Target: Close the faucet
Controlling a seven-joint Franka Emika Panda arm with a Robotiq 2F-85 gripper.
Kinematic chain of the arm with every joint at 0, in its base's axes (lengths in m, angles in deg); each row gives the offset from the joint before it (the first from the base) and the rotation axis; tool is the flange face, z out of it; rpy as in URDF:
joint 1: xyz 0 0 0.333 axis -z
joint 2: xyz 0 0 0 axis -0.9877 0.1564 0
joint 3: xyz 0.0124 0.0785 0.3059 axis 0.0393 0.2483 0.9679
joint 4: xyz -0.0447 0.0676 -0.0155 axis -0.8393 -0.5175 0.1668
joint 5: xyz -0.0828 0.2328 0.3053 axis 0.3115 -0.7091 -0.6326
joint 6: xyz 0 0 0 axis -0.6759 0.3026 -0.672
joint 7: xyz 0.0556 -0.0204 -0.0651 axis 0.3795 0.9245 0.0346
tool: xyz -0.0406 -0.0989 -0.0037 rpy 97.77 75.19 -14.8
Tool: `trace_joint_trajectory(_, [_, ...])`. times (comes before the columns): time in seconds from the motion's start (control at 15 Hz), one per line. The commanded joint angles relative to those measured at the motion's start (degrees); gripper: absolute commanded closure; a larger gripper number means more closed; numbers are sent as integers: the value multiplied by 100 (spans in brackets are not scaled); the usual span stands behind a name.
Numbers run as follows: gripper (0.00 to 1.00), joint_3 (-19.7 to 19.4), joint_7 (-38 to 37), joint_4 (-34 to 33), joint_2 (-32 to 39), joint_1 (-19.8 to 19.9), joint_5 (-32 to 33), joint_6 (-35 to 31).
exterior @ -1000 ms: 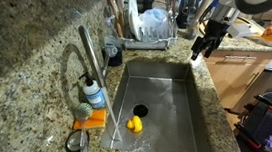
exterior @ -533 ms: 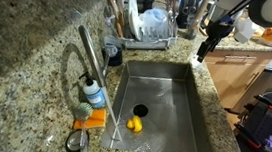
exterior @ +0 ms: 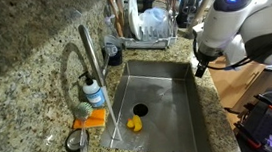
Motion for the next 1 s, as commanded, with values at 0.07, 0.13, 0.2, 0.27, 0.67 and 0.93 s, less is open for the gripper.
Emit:
trace_joint_trajectory(0.07, [0,7,-69,-558,785,-333,1222,803])
trace_joint_trajectory(0.13, [0,-16,62,-597,829,-421,1368,964])
trace_joint_trajectory(0.2, [0,-22,183,-635,874,-501,1518,1092])
trace_joint_trajectory(0.27, [0,-11,300,-636,869,-580,1659,1178])
trace_joint_trajectory(0.67, [0,-11,183,-604,685,-822,2269,1314])
trace_joint_trajectory(0.93, [0,96,380,-535,670,-960,3326,1027])
